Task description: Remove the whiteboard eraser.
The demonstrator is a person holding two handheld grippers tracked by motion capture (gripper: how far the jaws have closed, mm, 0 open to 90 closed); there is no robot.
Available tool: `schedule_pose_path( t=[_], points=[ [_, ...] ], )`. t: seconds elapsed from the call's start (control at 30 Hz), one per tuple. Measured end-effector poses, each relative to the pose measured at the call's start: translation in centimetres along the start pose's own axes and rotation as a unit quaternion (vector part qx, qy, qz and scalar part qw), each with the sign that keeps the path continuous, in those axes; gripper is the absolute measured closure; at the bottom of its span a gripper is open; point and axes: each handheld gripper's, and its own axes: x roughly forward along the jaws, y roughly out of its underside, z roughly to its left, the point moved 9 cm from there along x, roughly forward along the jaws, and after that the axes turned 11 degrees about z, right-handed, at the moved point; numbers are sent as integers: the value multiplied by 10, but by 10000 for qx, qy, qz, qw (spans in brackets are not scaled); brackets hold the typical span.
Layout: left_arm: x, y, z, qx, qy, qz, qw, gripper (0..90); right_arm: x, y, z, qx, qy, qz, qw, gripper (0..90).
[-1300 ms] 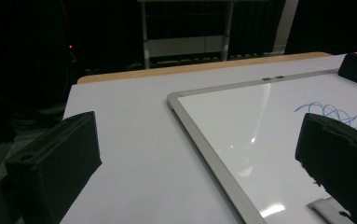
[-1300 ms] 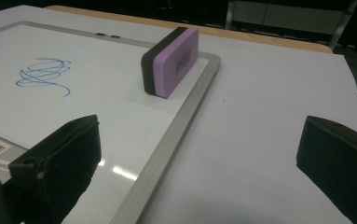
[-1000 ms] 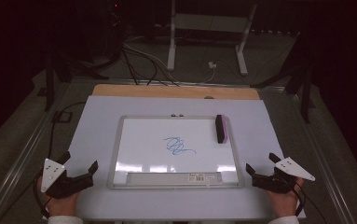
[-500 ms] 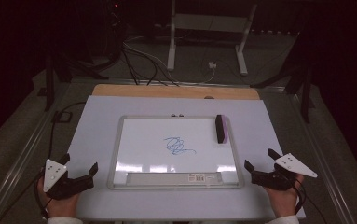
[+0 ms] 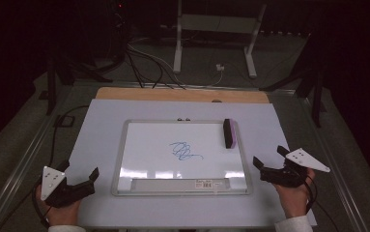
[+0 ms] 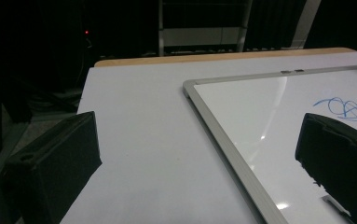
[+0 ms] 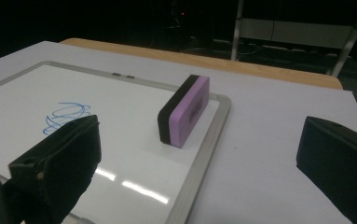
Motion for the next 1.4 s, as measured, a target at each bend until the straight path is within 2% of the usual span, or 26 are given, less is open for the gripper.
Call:
schedule_pose_path(
  t=[0.13,0.33,0.8,0.93,1.17,1.4],
  points=[
    [0,0,-1,9,-7,-7,10000,7,1,-8,2,-30,6,-24,10000,3],
    [2,1,-1,32,-16,24,10000,7,6,-17,0,49,-43,-80,9999,3],
    [2,1,1,32,-114,4,9999,7,18,-46,4,-121,-27,-213,9997,3],
    [2,1,0,56,-128,5,9999,7,27,-53,2,-162,6,-140,9998,3],
    [4,2,-1,96,-125,41,9999,7,46,-63,-3,-28,-71,-126,9999,3],
    [4,3,-2,117,-129,57,9998,7,62,-64,-1,-28,-83,-2,10000,3]
  ],
)
